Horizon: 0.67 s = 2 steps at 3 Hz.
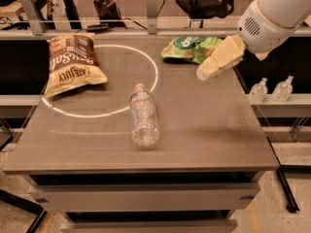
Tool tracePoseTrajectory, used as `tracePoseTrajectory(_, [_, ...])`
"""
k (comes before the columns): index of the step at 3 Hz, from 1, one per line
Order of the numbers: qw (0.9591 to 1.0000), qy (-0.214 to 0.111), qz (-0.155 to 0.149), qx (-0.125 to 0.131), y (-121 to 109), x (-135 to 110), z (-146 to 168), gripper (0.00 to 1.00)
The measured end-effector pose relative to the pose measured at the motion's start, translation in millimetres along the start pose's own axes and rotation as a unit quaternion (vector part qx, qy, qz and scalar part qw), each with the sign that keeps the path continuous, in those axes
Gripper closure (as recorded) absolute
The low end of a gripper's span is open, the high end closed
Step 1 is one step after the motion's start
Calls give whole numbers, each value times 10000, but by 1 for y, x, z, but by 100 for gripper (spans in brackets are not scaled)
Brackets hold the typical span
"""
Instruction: Place water bottle upright
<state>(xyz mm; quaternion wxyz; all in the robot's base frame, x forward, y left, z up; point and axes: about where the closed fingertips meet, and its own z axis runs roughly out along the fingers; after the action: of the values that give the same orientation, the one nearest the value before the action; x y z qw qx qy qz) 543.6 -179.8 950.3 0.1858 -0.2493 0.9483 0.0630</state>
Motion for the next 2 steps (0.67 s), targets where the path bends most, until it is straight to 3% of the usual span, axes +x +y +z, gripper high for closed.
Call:
tracePoseTrajectory(1, [9993, 284, 201, -130, 8, 7, -3, 0])
tracePoseTrajectory(2, [9962, 768, 288, -291, 33, 21, -5, 0])
